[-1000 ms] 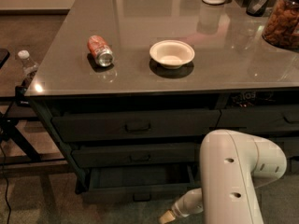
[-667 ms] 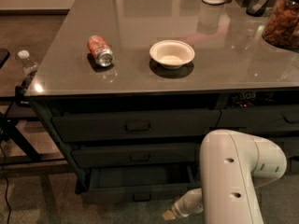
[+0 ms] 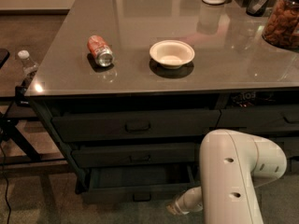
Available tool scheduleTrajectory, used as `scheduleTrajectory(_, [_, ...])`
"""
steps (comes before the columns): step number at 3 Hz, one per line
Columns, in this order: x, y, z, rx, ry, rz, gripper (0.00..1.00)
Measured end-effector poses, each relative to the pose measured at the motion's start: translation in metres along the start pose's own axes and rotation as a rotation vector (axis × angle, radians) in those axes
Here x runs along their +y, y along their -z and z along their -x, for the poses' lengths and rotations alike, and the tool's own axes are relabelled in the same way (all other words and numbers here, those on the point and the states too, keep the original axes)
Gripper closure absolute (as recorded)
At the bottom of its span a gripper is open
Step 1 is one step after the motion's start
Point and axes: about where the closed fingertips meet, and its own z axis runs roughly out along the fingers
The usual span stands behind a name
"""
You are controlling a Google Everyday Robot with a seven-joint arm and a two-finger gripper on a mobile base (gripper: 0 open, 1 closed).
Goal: Close bottom drawer
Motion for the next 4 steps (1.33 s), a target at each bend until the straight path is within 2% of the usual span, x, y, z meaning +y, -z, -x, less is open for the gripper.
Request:
scheduleTrajectory(1, [-0.018, 0.002, 0.015, -0.037, 0.017, -0.039, 1.0])
scheduleTrajectory(2, [-0.035, 0.001, 0.027, -0.056, 0.042, -0.079, 1.0])
scheduleTrajectory(3, [-0.042, -0.005, 0.037, -0.058, 0.07, -0.095, 1.0])
scheduleTrajectory(4, [-0.044, -0.007, 0.041, -0.057, 0.08, -0.099, 0.94])
